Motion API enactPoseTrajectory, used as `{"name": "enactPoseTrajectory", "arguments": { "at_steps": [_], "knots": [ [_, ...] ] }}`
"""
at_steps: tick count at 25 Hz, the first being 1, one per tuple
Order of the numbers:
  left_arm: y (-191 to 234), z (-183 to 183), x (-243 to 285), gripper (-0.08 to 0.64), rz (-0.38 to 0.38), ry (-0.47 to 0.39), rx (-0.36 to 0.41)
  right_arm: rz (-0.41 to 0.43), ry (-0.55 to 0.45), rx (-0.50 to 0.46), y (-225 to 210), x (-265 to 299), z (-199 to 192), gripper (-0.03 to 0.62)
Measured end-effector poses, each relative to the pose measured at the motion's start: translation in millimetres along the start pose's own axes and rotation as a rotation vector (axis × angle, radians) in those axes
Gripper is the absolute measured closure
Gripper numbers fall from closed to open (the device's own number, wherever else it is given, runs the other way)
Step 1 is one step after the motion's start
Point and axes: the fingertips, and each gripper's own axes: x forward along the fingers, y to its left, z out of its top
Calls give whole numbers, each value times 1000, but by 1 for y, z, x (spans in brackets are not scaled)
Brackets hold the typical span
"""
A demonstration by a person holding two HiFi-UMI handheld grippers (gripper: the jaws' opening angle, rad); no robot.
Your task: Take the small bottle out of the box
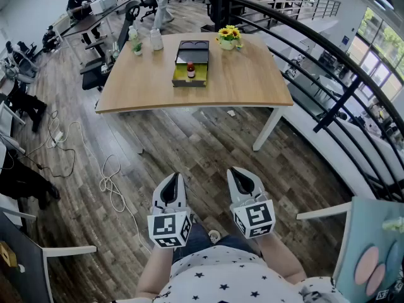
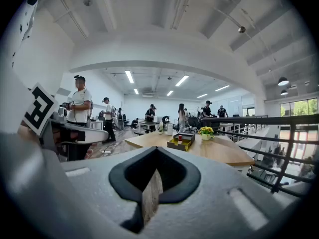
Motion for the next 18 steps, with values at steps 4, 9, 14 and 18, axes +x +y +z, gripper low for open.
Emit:
{"name": "enactPoseTrajectory", "arguments": {
  "at_steps": [4,9,14,18],
  "knots": [
    [-6,0,-17,557,-2,-10,8,2,-11,-4,8,-16,1,588],
    [-12,-2,-28,558,-8,-15,13,6,-23,-15,12,-29,3,588],
    [-15,1,-33,557,-1,-32,11,21,-28,-18,14,-34,6,588],
    [-17,3,-34,557,8,-40,14,31,-11,-10,14,-33,3,588]
  ]
}}
